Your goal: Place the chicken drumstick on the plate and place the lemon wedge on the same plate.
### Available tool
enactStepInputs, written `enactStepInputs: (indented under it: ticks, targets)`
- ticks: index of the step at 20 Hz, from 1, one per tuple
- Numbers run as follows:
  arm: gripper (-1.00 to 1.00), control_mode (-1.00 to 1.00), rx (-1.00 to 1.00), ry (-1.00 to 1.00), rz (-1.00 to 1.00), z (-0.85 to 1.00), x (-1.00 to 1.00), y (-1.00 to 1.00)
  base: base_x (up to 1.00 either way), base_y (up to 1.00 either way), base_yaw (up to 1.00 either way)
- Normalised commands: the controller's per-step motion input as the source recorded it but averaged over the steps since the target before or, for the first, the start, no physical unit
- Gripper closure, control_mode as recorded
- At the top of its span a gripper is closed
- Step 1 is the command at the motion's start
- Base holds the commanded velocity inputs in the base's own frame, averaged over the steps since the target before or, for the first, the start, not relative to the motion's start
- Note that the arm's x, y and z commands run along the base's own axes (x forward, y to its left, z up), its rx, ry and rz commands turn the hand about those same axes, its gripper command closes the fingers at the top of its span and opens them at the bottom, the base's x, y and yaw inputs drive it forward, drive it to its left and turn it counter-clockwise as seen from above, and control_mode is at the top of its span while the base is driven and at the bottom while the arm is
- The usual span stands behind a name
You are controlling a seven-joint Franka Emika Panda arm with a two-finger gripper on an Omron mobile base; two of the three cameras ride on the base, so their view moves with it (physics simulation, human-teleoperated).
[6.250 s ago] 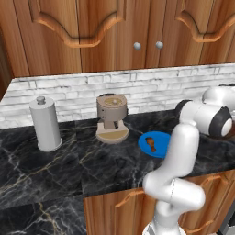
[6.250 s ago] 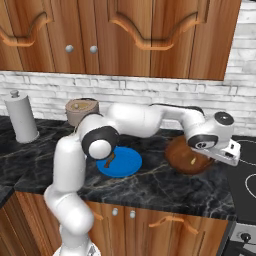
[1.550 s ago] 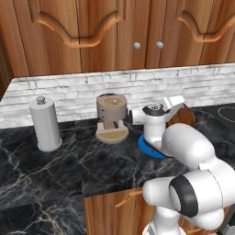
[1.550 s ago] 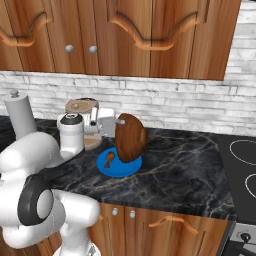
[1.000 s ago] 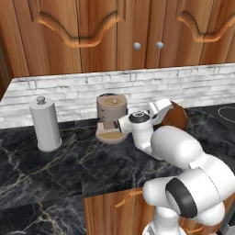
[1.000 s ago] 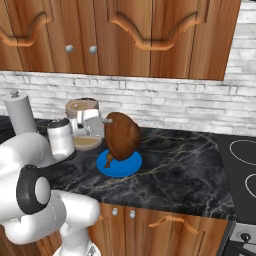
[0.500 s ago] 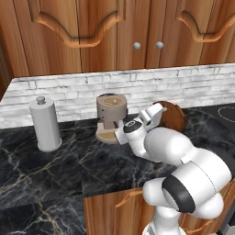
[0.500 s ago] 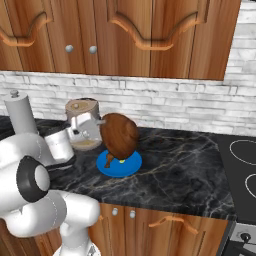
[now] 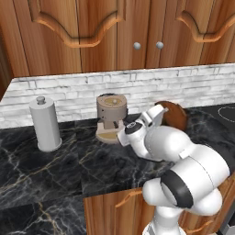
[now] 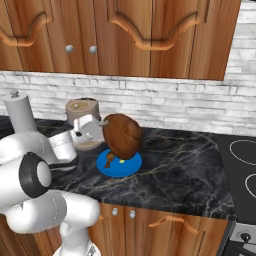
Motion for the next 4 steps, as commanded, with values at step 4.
enactStepInputs:
  ticks: [4]
  targets:
    - [1.0, -1.0, 0.2, 0.02, 0.0, 0.17, -0.01, -0.22, 0.0, 0.0, 0.0]
